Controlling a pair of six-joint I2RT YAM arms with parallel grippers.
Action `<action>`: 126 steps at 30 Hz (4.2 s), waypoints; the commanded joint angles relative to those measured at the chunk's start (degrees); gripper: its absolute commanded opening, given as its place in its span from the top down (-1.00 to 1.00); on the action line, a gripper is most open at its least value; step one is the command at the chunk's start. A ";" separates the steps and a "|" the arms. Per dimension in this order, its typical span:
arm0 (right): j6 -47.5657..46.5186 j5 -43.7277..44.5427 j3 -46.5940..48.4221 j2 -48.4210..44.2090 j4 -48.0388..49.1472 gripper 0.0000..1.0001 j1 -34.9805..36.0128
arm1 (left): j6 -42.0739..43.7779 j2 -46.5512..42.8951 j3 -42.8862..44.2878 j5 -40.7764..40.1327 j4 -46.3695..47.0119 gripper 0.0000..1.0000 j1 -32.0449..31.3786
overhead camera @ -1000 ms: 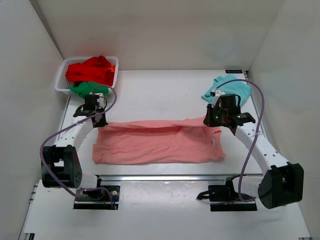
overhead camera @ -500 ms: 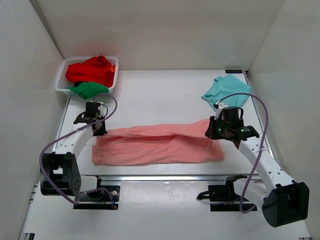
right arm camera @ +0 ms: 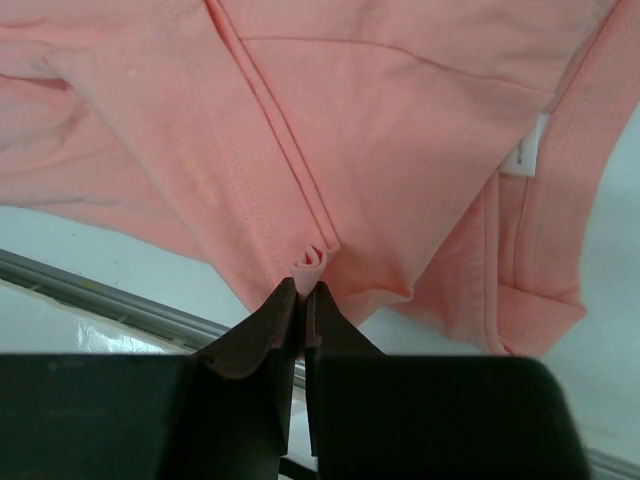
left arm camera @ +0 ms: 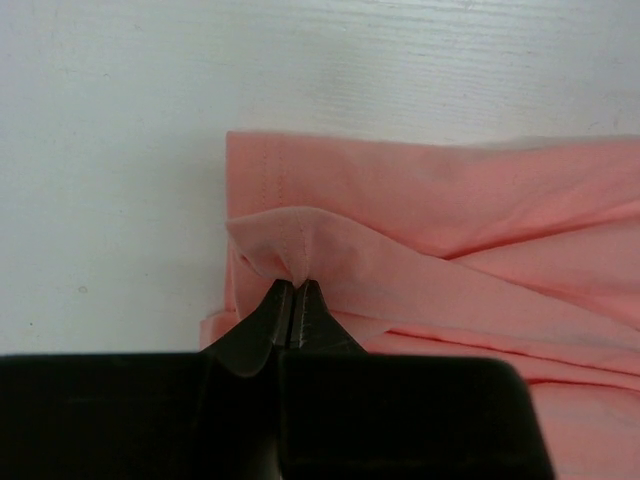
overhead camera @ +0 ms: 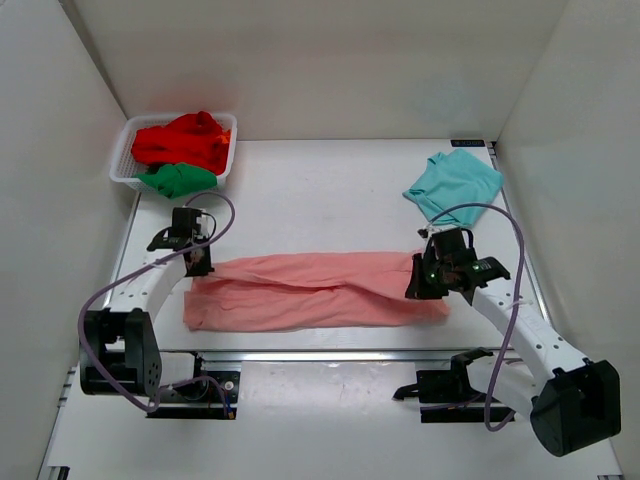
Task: Fold and stack the t-shirts
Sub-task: Fold the other side of the tshirt into a rectangle, then rotate the tshirt 90 degrees
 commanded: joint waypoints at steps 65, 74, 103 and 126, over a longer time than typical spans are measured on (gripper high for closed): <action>5.72 -7.51 17.93 28.37 26.65 1.00 22.59 | -14.50 44.58 58.03 38.56 0.98 0.98 -20.58; 12.41 -14.99 10.26 37.85 38.19 1.00 30.51 | -11.52 60.74 73.15 26.17 -4.72 0.99 -23.22; -10.37 0.74 22.65 38.66 5.40 0.93 17.05 | -24.60 75.47 108.69 34.32 -3.61 1.00 -17.42; 13.01 -6.37 -0.62 11.94 18.83 0.12 19.88 | -27.87 -17.18 -11.81 27.30 16.10 0.72 -19.54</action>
